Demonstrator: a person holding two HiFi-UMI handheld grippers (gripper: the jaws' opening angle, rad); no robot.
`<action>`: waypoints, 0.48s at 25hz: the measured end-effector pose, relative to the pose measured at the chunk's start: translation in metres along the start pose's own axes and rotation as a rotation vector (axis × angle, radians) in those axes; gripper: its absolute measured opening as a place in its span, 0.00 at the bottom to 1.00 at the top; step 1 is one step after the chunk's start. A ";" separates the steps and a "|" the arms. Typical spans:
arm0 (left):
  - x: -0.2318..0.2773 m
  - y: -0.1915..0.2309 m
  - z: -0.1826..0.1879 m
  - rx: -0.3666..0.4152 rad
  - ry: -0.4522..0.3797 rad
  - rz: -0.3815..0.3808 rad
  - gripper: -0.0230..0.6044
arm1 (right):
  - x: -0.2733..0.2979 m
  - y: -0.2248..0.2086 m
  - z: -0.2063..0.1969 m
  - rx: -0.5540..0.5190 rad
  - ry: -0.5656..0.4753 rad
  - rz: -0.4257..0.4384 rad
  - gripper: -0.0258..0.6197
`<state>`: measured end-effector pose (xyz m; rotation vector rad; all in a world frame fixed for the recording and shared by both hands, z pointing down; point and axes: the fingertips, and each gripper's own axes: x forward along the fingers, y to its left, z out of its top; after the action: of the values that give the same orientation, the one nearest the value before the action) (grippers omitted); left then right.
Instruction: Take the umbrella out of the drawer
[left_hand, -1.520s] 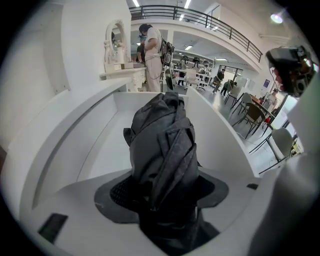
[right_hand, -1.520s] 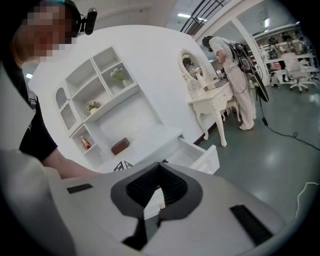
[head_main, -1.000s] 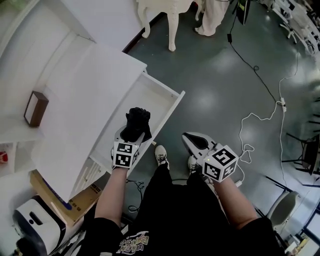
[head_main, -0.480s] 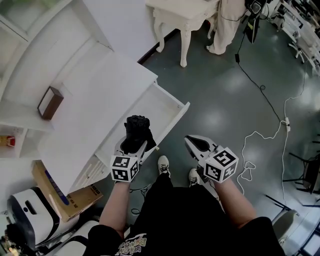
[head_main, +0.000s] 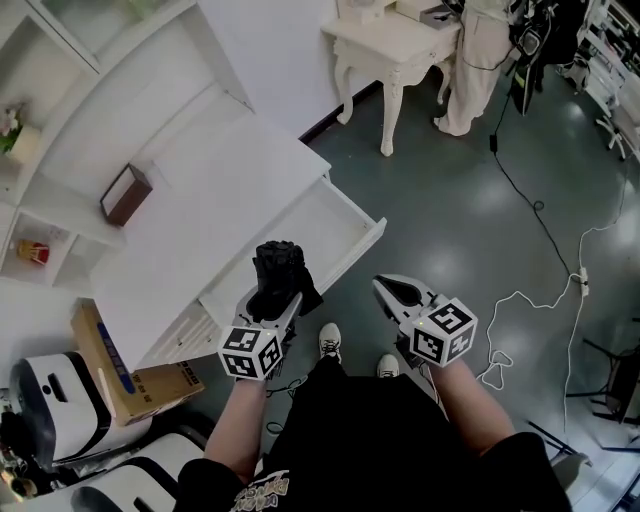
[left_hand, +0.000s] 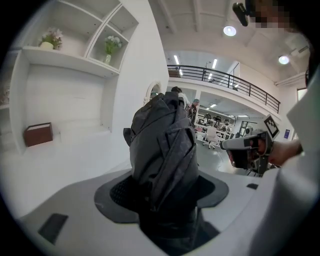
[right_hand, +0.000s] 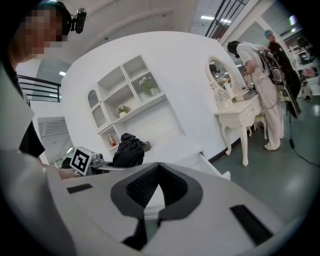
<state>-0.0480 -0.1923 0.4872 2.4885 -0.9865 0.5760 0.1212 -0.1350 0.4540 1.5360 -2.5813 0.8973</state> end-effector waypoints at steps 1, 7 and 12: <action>-0.004 -0.004 0.001 -0.003 -0.008 0.007 0.51 | -0.002 0.001 0.000 -0.005 0.000 0.010 0.04; -0.034 -0.032 -0.002 -0.028 -0.057 0.065 0.51 | -0.019 0.009 0.001 -0.045 0.014 0.084 0.04; -0.058 -0.060 -0.015 -0.064 -0.095 0.118 0.51 | -0.039 0.015 -0.006 -0.072 0.036 0.138 0.04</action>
<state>-0.0472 -0.1125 0.4578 2.4327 -1.1753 0.4574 0.1282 -0.0954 0.4409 1.3266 -2.6893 0.8237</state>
